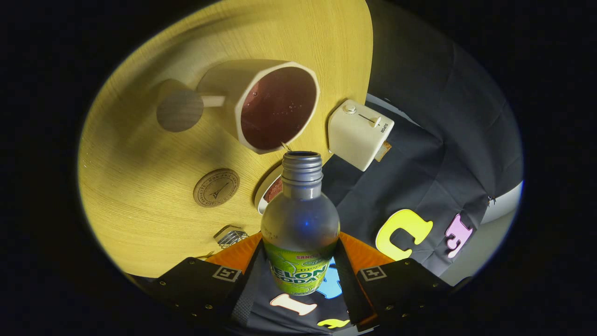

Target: Take the bottle from table, then pour the juice into the cup, finally place the bottle on the coaster

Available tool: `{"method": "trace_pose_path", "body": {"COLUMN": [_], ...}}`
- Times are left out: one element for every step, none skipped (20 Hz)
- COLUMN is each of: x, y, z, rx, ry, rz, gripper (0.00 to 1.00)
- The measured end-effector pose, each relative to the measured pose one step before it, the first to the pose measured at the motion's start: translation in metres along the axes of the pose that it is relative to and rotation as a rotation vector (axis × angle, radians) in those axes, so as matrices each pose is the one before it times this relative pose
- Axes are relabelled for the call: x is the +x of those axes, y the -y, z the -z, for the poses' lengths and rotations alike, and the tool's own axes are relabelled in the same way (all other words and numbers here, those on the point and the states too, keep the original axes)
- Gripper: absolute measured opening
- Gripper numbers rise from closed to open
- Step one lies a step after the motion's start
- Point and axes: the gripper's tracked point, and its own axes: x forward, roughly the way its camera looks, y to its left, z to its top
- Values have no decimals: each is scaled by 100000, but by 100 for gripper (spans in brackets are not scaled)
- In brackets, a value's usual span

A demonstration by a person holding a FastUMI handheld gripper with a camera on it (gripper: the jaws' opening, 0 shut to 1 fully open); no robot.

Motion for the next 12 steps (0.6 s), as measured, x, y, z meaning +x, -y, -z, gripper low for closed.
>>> {"method": "trace_pose_path", "body": {"x": [-64,-66,-24,49,-37,45,-82,-40,-39,-9,-65,-18], "y": [-9,-94,-2,-42,-15,-54,21,26,31,-51,-69,-29], "z": [4,-5,-8,-94,16,32,-46,-119,-48,-62,-88,-23], "rx": [171,158,47,58,213,258,206,295,397,599,765,1016], "ry": [111,38,32,77,18,18,154,165,120,67,206,256], "rz": [-31,-82,-9,-23,31,-69,19,264,96,4,-189,-37], "gripper": [77,77,77,77,77,77,77,77,77,77,78,77]}}
